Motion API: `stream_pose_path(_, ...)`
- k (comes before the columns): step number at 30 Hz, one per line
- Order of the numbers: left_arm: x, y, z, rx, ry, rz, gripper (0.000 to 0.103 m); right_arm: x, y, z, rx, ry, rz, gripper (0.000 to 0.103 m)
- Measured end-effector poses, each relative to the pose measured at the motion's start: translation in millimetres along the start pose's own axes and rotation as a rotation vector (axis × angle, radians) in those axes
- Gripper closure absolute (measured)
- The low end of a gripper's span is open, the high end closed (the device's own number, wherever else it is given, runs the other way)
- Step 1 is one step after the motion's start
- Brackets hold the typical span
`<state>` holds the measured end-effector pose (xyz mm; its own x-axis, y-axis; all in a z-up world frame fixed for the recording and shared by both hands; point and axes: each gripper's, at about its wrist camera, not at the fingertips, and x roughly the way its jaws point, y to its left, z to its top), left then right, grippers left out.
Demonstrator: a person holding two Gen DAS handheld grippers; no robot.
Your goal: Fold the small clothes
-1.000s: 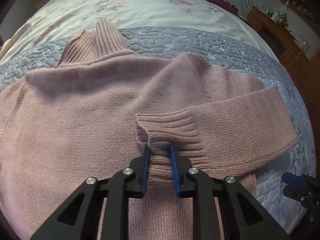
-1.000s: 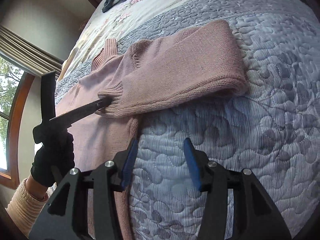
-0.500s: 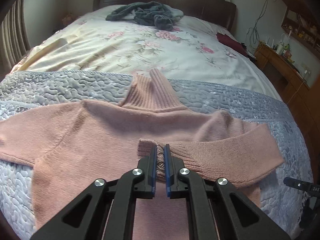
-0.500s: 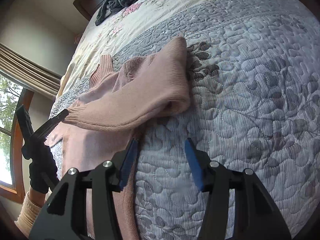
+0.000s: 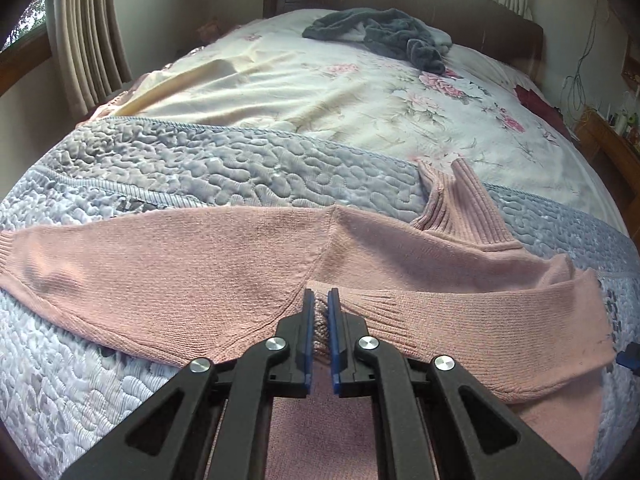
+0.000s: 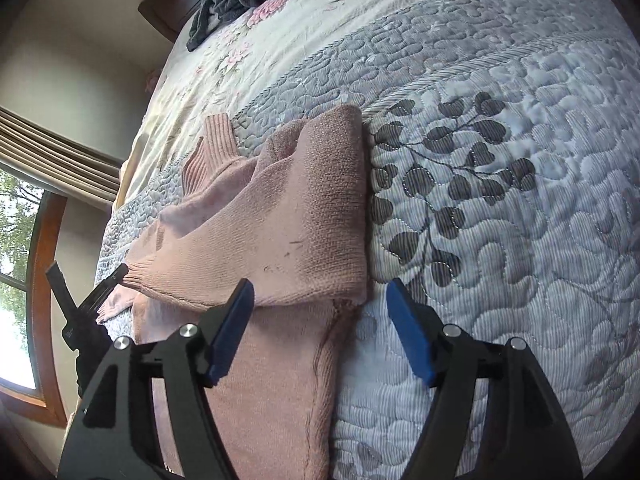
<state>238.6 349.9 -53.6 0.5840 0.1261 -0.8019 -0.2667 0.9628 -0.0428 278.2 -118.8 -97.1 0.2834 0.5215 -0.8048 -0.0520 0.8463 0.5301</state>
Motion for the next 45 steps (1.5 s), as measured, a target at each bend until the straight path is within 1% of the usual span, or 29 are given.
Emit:
stream_pose_path(3, 14, 6, -4, 0.0, 0.015, 0.012, 0.097, 19, 2, 5, 0.003, 0.03, -0.042, 0.034)
stream_pose_path(4, 18, 7, -6, 0.002, 0.021, 0.016, 0.097, 25, 3, 5, 0.004, 0.037, -0.051, 0.038)
stream_pose_path(5, 23, 7, -8, 0.009, 0.029, 0.019, 0.097, 31, 3, 5, 0.004, 0.05, -0.059, 0.044)
stream_pose_path(6, 28, 7, -9, 0.017, 0.041, 0.021, 0.097, 37, 3, 4, 0.003, 0.069, -0.066, 0.06)
stream_pose_path(7, 33, 7, -12, 0.024, 0.052, 0.025, 0.097, 42, 1, 2, 0.001, 0.08, -0.089, 0.065)
stream_pose_path(9, 41, 6, -17, 0.04, 0.074, 0.036, 0.097, 46, -1, -2, -0.009, 0.074, -0.124, 0.069)
stream_pose_path(12, 47, 8, -21, 0.053, 0.092, 0.036, 0.093, 48, -3, -4, 0.001, 0.067, -0.129, 0.07)
stream_pose_path(14, 43, 13, -21, 0.032, 0.094, 0.017, 0.09, 47, -1, -5, -0.01, 0.07, -0.144, 0.07)
stream_pose_path(17, 28, 24, -17, 0.008, 0.095, 0.002, 0.08, 37, 13, -5, -0.042, 0.06, -0.191, 0.063)
stream_pose_path(18, 21, 26, -15, 0.014, 0.084, -0.005, 0.071, 27, 21, -6, -0.06, 0.029, -0.208, 0.057)
stream_pose_path(19, 12, 26, -14, 0.025, 0.071, -0.01, 0.062, 15, 29, -6, -0.077, -0.008, -0.201, 0.05)
stream_pose_path(20, 5, 25, -11, 0.034, 0.056, -0.023, 0.043, 5, 38, -7, -0.093, -0.04, -0.177, 0.048)
stream_pose_path(21, -1, 22, -10, 0.041, 0.046, -0.045, 0.031, -2, 48, -7, -0.109, -0.058, -0.149, 0.045)
stream_pose_path(22, -5, 17, -10, 0.051, 0.045, -0.074, 0.029, -5, 57, -7, -0.125, -0.062, -0.127, 0.044)
stream_pose_path(24, -2, 3, -10, 0.067, 0.081, -0.124, 0.025, 2, 74, -8, -0.143, -0.036, -0.093, 0.044)
stream_pose_path(26, 5, -11, -15, 0.07, 0.116, -0.163, 0.025, 20, 87, -9, -0.153, 0.005, -0.086, 0.044)
stream_pose_path(28, 14, -23, -20, 0.089, 0.133, -0.176, 0.025, 38, 96, -10, -0.18, 0.027, -0.114, 0.044)
stream_pose_path(30, 24, -32, -26, 0.115, 0.149, -0.168, 0.025, 55, 97, -13, -0.183, 0.055, -0.121, 0.044)
stream_pose_path(32, 36, -35, -33, 0.127, 0.181, -0.16, 0.026, 70, 92, -15, -0.171, 0.083, -0.128, 0.044)
stream_pose_path(34, 44, -35, -38, 0.139, 0.183, -0.146, 0.026, 83, 84, -17, -0.157, 0.102, -0.152, 0.044)
stream_pose_path(35, 46, -36, -39, 0.151, 0.18, -0.142, 0.026, 87, 81, -19, -0.148, 0.107, -0.149, 0.045)
stream_pose_path(38, 48, -38, -40, 0.172, 0.176, -0.133, 0.026, 93, 75, -18, -0.138, 0.104, -0.138, 0.045)
stream_pose_path(40, 45, -35, -38, 0.155, 0.178, -0.147, 0.027, 92, 78, -18, -0.143, 0.11, -0.151, 0.045)
stream_pose_path(41, 39, -30, -36, 0.134, 0.176, -0.158, 0.03, 90, 83, -17, -0.146, 0.108, -0.154, 0.045)
stream_pose_path(42, 32, -24, -33, 0.11, 0.173, -0.174, 0.032, 83, 88, -19, -0.149, 0.101, -0.139, 0.043)
stream_pose_path(44, 13, -6, -31, 0.087, 0.143, -0.198, 0.031, 69, 102, -24, -0.17, 0.086, -0.094, 0.043)
stream_pose_path(45, 3, 6, -31, 0.087, 0.123, -0.186, 0.03, 63, 111, -28, -0.191, 0.083, -0.083, 0.043)
